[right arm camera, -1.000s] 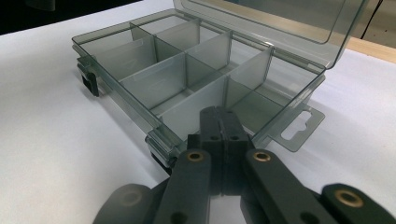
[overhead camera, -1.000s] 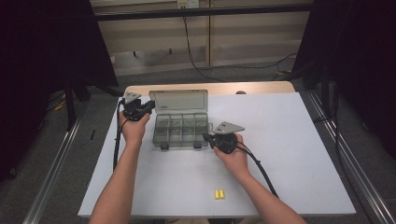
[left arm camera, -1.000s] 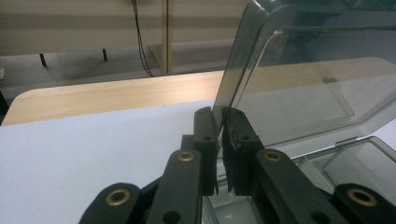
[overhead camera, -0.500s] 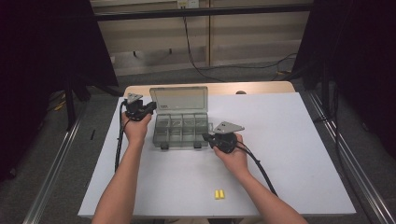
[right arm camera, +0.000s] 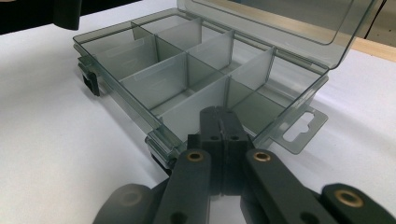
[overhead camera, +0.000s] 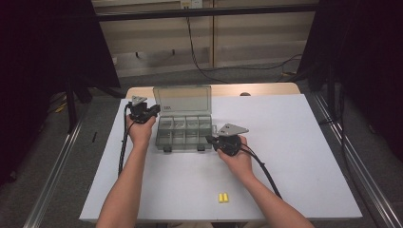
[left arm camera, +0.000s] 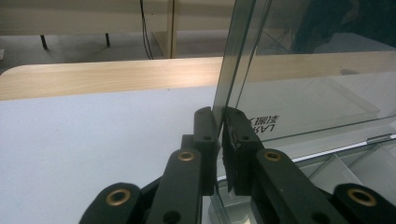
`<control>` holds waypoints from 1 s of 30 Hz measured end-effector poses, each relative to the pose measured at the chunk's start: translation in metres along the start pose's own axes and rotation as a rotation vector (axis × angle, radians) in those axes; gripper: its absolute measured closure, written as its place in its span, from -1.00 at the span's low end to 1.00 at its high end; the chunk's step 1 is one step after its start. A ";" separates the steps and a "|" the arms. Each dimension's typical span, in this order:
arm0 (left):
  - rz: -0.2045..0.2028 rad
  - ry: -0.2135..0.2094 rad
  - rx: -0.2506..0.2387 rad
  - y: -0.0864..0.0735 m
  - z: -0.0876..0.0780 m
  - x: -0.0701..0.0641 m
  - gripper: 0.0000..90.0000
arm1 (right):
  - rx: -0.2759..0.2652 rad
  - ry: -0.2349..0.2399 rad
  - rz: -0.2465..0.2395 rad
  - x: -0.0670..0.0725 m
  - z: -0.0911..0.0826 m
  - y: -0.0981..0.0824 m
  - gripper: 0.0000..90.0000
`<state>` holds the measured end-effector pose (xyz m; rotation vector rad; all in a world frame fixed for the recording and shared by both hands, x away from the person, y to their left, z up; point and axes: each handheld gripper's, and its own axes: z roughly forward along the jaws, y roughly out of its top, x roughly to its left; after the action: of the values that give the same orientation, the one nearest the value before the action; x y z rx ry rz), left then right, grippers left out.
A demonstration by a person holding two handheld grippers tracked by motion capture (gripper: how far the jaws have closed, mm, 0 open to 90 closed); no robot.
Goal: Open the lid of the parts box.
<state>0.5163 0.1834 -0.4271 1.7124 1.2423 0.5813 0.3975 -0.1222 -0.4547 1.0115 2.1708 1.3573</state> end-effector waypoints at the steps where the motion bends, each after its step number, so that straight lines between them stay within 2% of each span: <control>1: 0.003 0.002 0.004 0.000 0.000 0.000 0.88 | 0.000 0.001 0.001 0.000 0.000 0.000 1.00; 30: 0.011 0.019 0.075 -0.014 0.014 0.001 0.89 | 0.000 -0.001 -0.003 0.000 0.001 0.000 1.00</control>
<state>0.5209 0.1803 -0.4457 1.7802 1.2833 0.5655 0.3982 -0.1214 -0.4551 1.0080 2.1710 1.3549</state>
